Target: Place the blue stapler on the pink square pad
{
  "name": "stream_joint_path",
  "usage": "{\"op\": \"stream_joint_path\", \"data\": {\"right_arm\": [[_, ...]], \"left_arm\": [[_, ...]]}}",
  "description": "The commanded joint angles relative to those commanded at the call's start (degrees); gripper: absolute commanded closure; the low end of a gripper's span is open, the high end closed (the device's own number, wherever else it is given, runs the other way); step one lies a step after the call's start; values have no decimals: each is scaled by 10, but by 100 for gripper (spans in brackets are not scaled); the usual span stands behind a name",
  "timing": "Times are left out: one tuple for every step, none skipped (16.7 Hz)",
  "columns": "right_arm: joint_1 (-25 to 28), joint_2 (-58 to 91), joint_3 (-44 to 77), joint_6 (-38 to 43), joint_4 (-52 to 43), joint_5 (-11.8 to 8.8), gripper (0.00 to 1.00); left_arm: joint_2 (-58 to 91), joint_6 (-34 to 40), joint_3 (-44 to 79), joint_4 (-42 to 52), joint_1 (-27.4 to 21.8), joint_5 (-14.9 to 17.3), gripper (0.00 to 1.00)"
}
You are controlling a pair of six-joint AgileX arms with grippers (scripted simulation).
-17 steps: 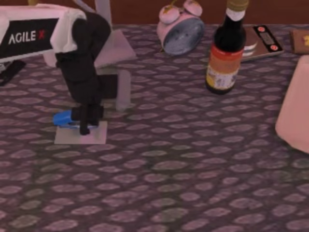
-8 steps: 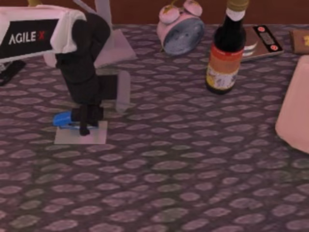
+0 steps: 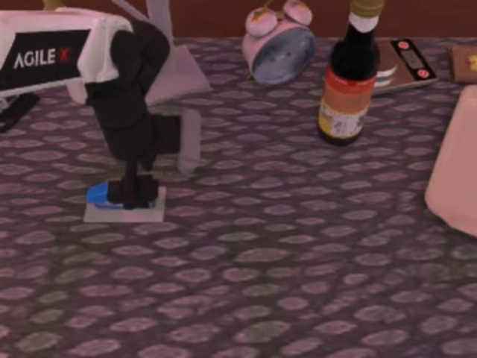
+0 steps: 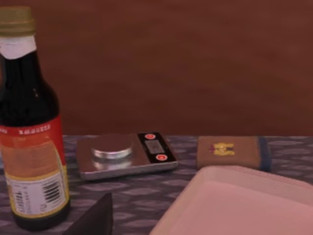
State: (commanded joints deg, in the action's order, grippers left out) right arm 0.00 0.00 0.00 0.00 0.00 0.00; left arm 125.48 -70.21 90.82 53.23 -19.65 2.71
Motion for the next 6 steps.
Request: {"op": "stream_joint_path", "data": {"right_arm": [[0,0,0,0,0,0,0],[0,0,0,0,0,0,0],[0,0,0,0,0,0,0],[0,0,0,0,0,0,0],[0,0,0,0,0,0,0],[0,0,0,0,0,0,0]], "left_arm": [[0,0,0,0,0,0,0],[0,0,0,0,0,0,0],[0,0,0,0,0,0,0],[0,0,0,0,0,0,0],[0,0,0,0,0,0,0],[0,0,0,0,0,0,0]]}}
